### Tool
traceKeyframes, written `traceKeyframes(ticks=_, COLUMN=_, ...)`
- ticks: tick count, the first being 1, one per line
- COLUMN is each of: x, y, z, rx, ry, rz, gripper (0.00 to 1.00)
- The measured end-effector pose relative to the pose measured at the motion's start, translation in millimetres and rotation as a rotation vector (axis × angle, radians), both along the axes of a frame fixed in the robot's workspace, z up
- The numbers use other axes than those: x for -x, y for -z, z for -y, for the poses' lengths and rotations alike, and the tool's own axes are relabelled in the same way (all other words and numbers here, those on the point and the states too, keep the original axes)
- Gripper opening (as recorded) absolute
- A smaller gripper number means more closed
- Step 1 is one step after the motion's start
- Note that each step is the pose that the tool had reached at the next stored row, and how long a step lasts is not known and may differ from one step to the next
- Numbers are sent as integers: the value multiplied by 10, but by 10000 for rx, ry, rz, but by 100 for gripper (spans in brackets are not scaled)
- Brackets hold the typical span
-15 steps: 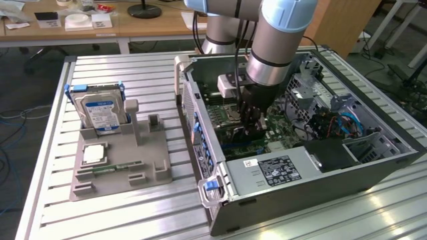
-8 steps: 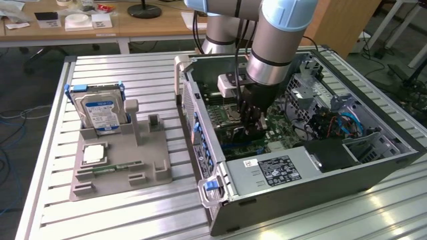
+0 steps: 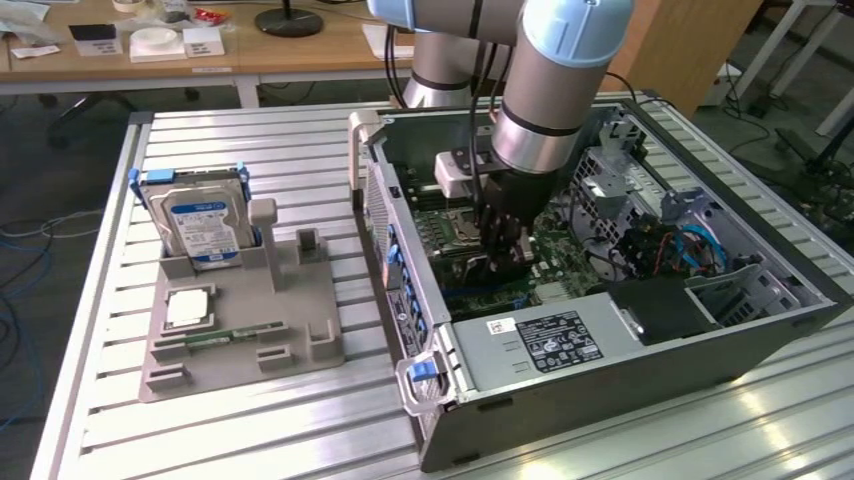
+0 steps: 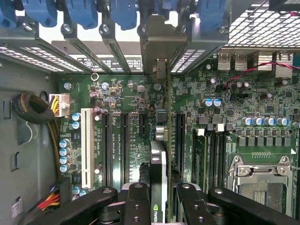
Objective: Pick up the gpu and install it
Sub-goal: 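Insert the gpu into the slot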
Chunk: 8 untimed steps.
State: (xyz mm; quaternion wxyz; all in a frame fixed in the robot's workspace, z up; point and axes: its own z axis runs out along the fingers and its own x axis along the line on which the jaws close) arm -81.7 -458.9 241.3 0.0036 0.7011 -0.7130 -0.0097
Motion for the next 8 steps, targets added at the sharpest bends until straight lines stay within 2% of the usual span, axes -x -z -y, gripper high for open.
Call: traceKeyframes(ticks=8, x=0, y=26, z=0, rx=0, ry=-1, rz=2, gripper=27)
